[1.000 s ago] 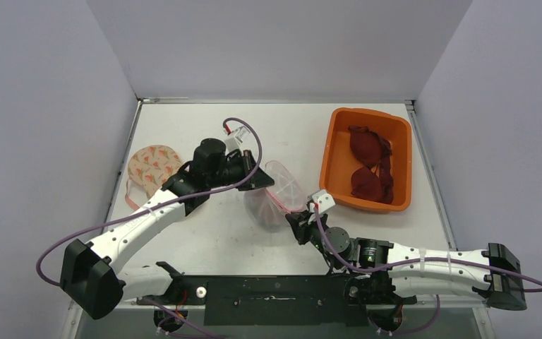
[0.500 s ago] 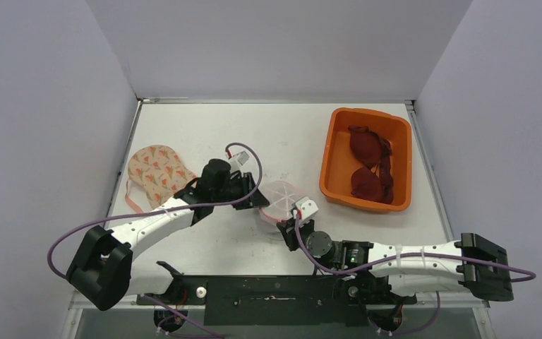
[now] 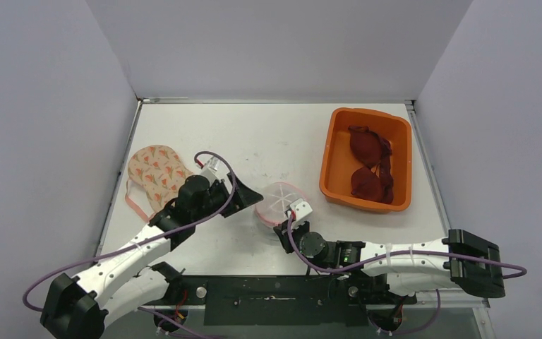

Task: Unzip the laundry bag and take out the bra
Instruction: Unzip the laundry bag at the center of the board.

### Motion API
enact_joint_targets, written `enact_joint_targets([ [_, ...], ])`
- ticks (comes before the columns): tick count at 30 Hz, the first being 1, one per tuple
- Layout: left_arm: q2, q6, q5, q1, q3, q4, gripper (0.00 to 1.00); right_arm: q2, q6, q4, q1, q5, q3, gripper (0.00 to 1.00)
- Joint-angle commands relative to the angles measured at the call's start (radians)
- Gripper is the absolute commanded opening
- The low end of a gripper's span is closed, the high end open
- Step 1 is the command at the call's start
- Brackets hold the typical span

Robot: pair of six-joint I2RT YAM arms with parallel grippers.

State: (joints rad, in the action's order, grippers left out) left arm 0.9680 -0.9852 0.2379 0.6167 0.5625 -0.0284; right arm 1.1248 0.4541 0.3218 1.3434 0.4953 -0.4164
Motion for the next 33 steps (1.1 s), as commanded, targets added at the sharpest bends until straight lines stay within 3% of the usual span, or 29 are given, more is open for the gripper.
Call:
enact_joint_targets([
  [1, -0.101, -0.197, -0.124, 0.027, -0.067, -0.047, 0.76, 0.012, 0.015, 0.065, 0.006, -0.012, -0.03, 0.05],
  [8, -0.113, -0.443, -0.222, 0.177, -0.152, 0.096, 0.72, 0.01, -0.017, 0.051, 0.0, -0.063, -0.051, 0.05],
  [16, 0.012, -0.533, -0.231, 0.216, -0.147, 0.217, 0.66, 0.007, 0.002, 0.023, -0.018, -0.153, -0.06, 0.05],
  [26, 0.067, -0.545, -0.28, 0.22, -0.147, 0.227, 0.46, -0.025, 0.089, 0.048, -0.048, -0.251, -0.015, 0.05],
  [33, 0.079, -0.53, -0.291, 0.219, -0.153, 0.242, 0.21, -0.087, 0.15, 0.055, -0.104, -0.316, 0.012, 0.05],
])
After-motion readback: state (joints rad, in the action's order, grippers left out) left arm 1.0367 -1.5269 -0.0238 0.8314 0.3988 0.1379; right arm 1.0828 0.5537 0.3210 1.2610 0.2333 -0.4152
